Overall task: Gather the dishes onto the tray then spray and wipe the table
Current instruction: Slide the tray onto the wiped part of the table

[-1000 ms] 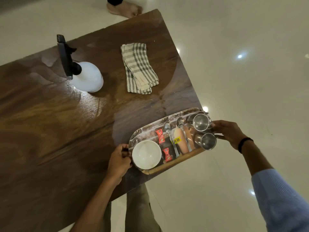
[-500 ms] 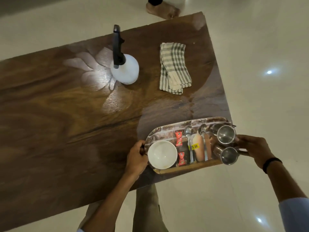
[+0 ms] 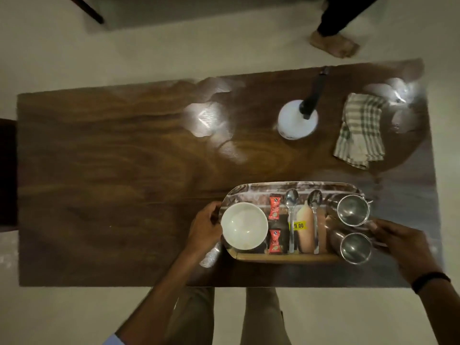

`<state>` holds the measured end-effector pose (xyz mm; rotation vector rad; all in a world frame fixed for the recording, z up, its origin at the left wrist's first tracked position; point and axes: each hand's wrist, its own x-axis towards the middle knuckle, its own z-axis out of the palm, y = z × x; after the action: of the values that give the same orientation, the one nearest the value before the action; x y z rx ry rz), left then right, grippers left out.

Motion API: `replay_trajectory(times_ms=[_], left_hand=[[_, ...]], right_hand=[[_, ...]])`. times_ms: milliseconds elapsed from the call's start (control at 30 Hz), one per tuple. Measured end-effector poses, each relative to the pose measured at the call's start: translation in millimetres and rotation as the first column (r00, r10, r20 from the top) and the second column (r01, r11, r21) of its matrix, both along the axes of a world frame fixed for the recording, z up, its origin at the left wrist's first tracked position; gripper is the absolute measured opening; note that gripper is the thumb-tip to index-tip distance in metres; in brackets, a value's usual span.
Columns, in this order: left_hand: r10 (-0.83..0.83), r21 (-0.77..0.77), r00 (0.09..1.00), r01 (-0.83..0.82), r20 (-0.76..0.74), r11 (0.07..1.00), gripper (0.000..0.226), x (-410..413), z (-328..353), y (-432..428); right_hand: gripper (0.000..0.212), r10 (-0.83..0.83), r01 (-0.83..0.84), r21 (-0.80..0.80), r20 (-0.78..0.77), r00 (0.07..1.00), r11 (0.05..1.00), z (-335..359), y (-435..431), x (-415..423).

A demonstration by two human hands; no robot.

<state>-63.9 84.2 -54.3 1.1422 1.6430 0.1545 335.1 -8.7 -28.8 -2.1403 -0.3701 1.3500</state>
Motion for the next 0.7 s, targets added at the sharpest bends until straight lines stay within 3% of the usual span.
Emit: replay_trajectory(times_ms=[133,267,400,700], left_hand=[[0.071,0.063,0.997,-0.070,-0.020,0.996,0.036,-62,12,25],[0.204,0.080,0.978,-0.206,0.035,0.975,0.042,-113,15,51],[0.312,0.034,0.944,-0.317,0.102,0.948,0.053,-154,8,71],[0.355,-0.060,0.926,-0.351,0.127,0.935,0.058,-202,-14,110]], right_hand=[[0.032,0.048,-0.047,0.024,-0.067,0.997,0.999,0,42,-67],[0.016,0.061,-0.057,0.031,-0.124,0.990,0.998,-12,80,-117],[0.017,0.101,-0.098,0.029,-0.171,0.980,0.995,-28,109,-158],[0.017,0.080,-0.082,-0.007,-0.155,0.985,0.997,-52,140,-203]])
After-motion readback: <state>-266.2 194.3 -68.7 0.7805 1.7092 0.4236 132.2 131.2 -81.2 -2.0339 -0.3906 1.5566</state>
